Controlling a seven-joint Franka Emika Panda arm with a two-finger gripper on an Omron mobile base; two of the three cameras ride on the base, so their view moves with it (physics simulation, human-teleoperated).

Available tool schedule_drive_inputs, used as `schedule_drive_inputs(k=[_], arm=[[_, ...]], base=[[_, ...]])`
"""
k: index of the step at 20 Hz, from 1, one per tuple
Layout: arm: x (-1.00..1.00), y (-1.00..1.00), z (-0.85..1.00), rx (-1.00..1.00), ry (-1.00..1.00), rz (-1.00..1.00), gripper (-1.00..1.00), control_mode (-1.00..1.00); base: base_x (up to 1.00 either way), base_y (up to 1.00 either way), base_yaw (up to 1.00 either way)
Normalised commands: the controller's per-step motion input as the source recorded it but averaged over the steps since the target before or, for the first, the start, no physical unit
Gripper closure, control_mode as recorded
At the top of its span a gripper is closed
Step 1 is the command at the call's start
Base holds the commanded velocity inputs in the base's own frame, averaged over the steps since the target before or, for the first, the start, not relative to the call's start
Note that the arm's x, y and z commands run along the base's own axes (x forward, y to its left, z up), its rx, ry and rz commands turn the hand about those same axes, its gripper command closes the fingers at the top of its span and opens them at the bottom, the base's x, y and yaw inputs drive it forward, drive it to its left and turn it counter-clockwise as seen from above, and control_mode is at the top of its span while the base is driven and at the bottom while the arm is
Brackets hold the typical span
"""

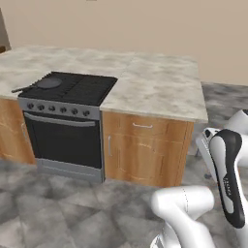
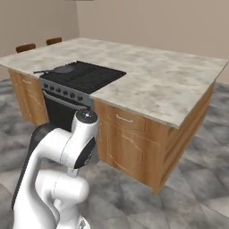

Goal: Move the pot and pan from the stove into the sink.

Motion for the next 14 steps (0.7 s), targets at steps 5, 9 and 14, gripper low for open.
schedule_drive_inputs(k=[5,9,14], arm=[[0.00,0.00,0.00,0.00,0.00,0.00,-1.00,1.00],[0.00,0.00,0.00,0.00,0.00,0.00,-1.00,1.00],[0.00,0.00,0.00,0.00,0.00,0.00,-1.00,1.00]], base=[[0.00,0.00,-0.42],[0.00,-0.01,-0.40],[0.02,-0.01,-0.40]])
